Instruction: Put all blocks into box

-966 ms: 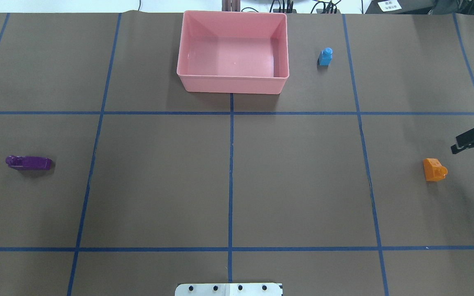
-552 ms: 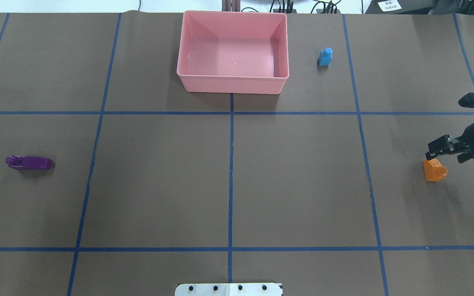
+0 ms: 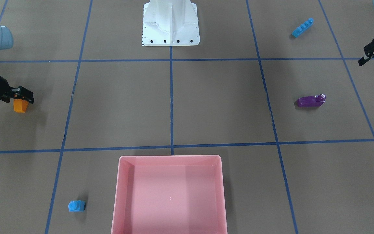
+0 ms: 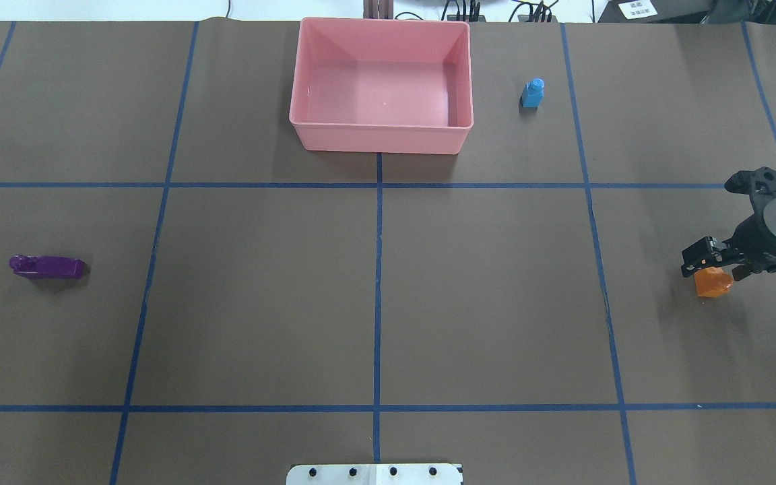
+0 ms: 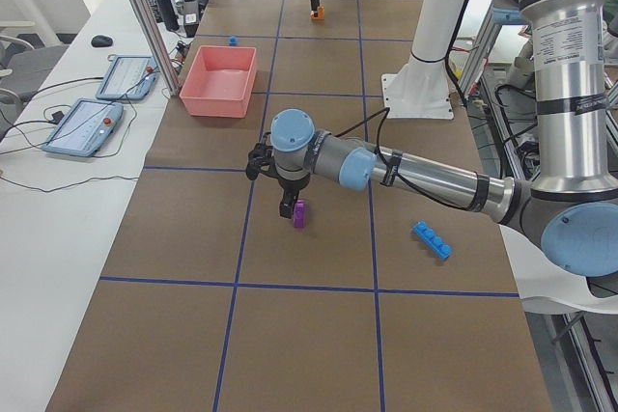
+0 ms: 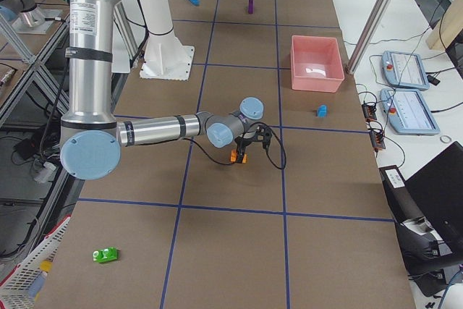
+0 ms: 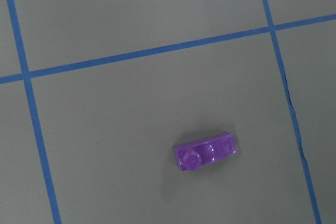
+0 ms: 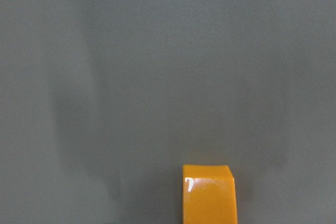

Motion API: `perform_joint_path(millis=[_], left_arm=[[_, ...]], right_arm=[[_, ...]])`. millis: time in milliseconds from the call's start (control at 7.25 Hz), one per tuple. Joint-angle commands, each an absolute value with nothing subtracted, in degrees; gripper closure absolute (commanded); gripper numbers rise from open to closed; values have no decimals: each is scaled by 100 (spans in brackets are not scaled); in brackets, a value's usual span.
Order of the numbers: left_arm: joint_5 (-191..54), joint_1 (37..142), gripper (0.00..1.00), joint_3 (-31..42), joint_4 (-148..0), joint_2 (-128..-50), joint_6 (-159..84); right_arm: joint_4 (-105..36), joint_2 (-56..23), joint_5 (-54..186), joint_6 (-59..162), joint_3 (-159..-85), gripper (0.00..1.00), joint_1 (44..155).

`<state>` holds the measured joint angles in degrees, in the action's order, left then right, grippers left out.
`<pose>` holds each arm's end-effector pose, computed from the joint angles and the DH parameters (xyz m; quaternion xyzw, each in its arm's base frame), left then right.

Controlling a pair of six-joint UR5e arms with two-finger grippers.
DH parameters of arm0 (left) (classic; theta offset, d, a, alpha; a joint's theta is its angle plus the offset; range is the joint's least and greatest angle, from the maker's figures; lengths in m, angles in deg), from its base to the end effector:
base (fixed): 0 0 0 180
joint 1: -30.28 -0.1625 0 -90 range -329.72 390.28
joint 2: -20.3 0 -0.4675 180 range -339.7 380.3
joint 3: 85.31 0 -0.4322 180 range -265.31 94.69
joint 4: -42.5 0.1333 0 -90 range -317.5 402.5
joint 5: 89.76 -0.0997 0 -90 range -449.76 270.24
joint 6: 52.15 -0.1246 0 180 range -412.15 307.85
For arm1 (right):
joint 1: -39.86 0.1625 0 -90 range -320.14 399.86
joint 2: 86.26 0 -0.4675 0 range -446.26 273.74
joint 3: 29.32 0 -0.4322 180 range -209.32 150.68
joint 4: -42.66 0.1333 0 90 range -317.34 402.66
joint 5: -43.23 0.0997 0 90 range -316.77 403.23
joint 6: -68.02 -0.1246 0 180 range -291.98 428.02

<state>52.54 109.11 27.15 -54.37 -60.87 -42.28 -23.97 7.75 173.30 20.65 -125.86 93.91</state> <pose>0.0567 -0.4662 0.5591 0.0779 0.4556 0.0884 0.8824 -0.2684 -0.4606 0.6520 -0.0646 -0.3894 0.0147 0.9187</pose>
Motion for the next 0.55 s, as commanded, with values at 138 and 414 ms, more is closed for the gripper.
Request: perform_joint_path(millis=[138, 414], left_arm=[[5245, 10851, 0, 2719, -5427, -6257, -3811], [4782, 10483, 2, 2719, -5444, -6511, -3861]], right_arm=[[-2396, 832, 17286, 2091, -12556, 100, 9392], [-2483, 649, 17357, 2013, -12783, 100, 9505]])
